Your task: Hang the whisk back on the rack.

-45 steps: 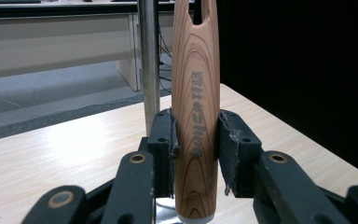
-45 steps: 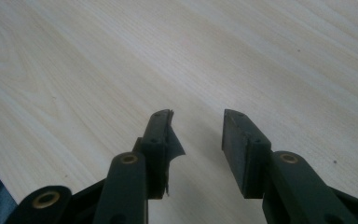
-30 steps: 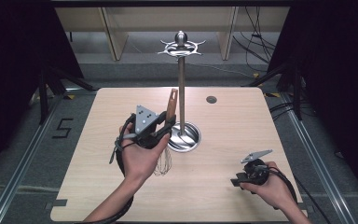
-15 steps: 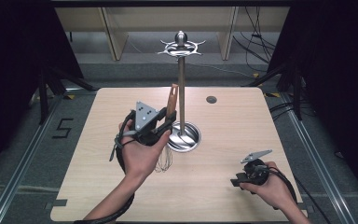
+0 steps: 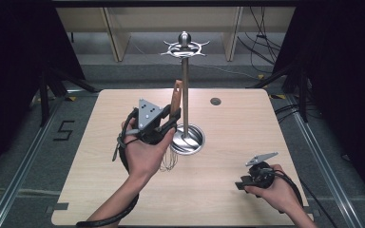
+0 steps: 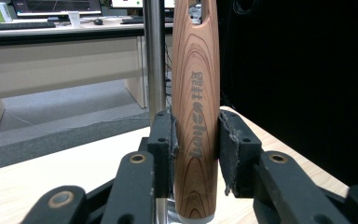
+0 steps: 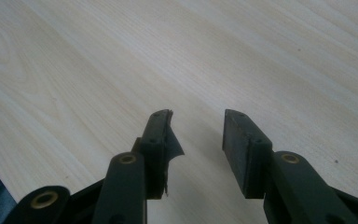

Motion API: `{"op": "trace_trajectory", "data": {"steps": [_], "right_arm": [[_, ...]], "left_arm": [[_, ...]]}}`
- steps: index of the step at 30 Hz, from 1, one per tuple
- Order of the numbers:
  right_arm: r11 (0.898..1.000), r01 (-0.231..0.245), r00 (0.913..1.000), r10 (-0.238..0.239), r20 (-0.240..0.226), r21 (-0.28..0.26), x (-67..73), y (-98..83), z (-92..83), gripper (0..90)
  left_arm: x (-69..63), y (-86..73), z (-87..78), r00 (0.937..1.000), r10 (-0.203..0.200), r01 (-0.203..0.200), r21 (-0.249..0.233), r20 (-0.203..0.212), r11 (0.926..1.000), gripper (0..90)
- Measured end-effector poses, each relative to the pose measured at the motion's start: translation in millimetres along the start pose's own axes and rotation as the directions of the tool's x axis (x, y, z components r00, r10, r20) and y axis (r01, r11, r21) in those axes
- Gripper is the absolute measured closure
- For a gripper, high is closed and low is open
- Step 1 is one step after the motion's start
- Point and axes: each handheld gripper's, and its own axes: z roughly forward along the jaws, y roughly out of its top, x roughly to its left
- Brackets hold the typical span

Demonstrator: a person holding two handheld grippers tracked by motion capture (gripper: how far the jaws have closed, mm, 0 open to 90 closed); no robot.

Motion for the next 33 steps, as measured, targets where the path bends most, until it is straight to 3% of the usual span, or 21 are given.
{"op": "trace_trajectory", "data": {"steps": [3,16,31,32,33], "right_arm": [[1.0,0.0,1.0,0.0,-0.002,0.0,-0.2,0.0,0.0,62.3],[1.0,0.016,0.9999,-0.016,0.0,-0.003,-1.3,-0.1,-0.3,62.2],[1.0,-0.004,1.0,0.004,-0.001,-0.004,-0.7,0.2,-1.1,61.4],[1.0,-0.029,0.9996,0.029,-0.004,0.01,0.8,0.1,-2.1,61.2],[1.0,-0.03,0.9995,0.03,-0.004,0.009,0.7,0.1,-2.1,61.1]], "left_arm": [[-1.3,2.2,0.1,0.9999,-0.014,0.014,0.0,-0.002,0.9999,67.4],[-2.1,11.3,0.5,0.9998,-0.002,0.002,-0.018,-0.019,0.9998,67.4],[-1.9,20.4,0.2,0.9995,0.004,-0.005,-0.039,-0.031,0.9992,67.4],[-0.5,21.5,0.3,0.999,0.023,-0.025,-0.045,-0.037,0.9987,67.4],[-1.5,21.8,0.0,0.9994,0.004,-0.006,-0.039,-0.034,0.9992,67.4]]}}
